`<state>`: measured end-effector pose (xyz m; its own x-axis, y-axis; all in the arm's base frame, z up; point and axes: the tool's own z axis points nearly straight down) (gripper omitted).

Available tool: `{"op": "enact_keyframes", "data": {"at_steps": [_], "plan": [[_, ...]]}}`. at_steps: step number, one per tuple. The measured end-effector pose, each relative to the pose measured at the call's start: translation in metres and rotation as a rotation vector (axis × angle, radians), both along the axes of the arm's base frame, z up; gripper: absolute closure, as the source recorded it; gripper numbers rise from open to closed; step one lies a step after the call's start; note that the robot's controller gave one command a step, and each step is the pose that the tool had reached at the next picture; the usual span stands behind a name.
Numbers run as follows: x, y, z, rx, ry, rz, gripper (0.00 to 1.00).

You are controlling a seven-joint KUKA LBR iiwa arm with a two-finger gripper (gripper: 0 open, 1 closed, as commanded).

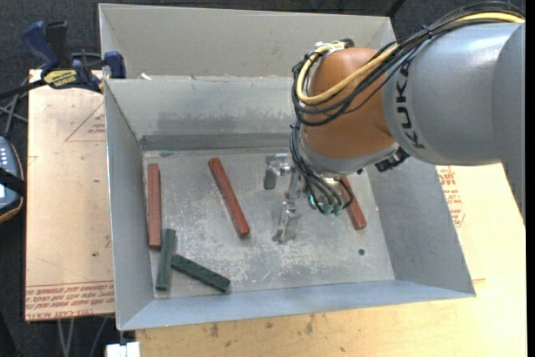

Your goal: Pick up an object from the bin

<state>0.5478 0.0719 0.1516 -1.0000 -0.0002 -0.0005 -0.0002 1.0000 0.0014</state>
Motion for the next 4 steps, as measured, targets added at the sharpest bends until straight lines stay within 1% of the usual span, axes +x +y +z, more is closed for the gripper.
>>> {"op": "enact_keyframes", "data": {"at_steps": [1, 2, 3, 4], "plan": [[-0.024, 0.036, -0.039, -0.001, -0.005, 0.084, 0.0], [-0.039, 0.056, -0.06, 0.001, 0.005, 0.091, 0.0], [-0.065, 0.056, -0.057, -0.001, 0.001, 0.006, 0.0], [-0.063, 0.113, -0.07, -0.001, -0.006, 0.119, 0.0]]}}
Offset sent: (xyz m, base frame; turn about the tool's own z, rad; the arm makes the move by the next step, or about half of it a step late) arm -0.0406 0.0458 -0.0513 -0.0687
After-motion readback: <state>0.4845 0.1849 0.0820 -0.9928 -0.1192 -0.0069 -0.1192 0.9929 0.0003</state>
